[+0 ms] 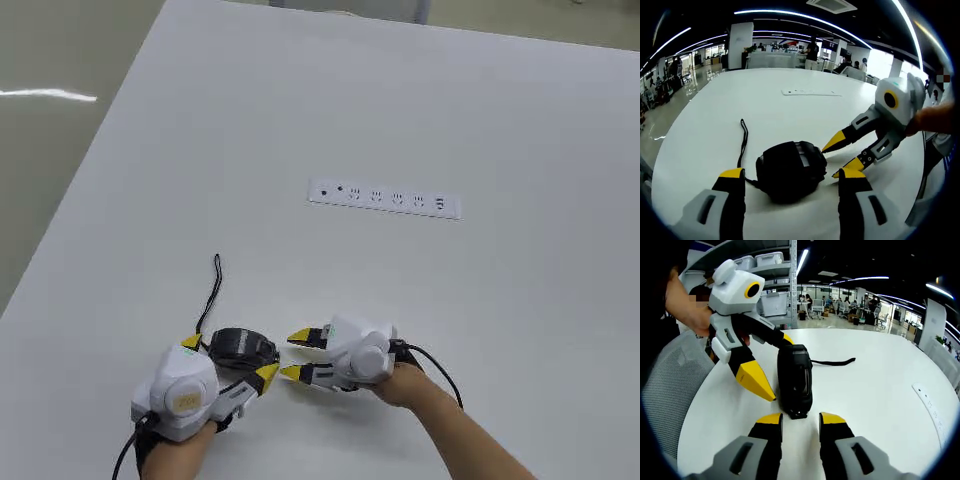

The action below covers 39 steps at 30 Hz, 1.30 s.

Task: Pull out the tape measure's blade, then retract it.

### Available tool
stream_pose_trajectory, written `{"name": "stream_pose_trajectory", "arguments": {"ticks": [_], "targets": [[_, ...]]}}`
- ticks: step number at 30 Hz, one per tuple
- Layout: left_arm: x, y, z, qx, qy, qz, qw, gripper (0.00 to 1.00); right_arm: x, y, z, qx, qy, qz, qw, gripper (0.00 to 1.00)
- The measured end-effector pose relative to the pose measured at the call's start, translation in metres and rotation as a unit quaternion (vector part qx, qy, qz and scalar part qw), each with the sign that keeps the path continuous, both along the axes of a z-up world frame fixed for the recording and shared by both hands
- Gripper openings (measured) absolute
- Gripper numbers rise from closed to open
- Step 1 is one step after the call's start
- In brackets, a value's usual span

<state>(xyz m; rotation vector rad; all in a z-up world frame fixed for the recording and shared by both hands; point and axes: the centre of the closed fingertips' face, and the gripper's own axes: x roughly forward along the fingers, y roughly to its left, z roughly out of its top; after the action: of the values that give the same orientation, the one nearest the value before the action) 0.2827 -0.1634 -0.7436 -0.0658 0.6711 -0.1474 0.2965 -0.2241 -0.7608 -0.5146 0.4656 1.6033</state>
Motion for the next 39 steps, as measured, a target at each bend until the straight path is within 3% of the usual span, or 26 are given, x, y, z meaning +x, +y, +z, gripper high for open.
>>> {"name": "stream_pose_trajectory", "arguments": {"ticks": [10,16,20,28,39], "targets": [[-0.016,0.008,0.005,-0.001,0.001,-0.048,0.9988,0.73,-0.003,-0.008,0.017,0.006,-0.004,-0.038,0.9992,0.33],[-0.026,0.007,0.009,0.005,0.001,-0.094,0.9956,0.76,-0.002,-0.019,0.029,0.006,0.0,-0.096,0.9954,0.4],[-0.032,0.008,0.009,0.006,0.005,-0.108,0.9941,0.77,-0.008,-0.026,0.033,-0.003,-0.012,-0.108,0.994,0.43],[-0.042,0.01,0.021,0.007,-0.001,-0.123,0.9923,0.81,-0.013,-0.048,0.045,-0.001,-0.014,-0.153,0.9881,0.5],[-0.058,0.01,0.036,-0.001,-0.005,-0.14,0.9901,0.84,-0.021,-0.093,0.065,0.007,-0.009,-0.233,0.9725,0.57]]}}
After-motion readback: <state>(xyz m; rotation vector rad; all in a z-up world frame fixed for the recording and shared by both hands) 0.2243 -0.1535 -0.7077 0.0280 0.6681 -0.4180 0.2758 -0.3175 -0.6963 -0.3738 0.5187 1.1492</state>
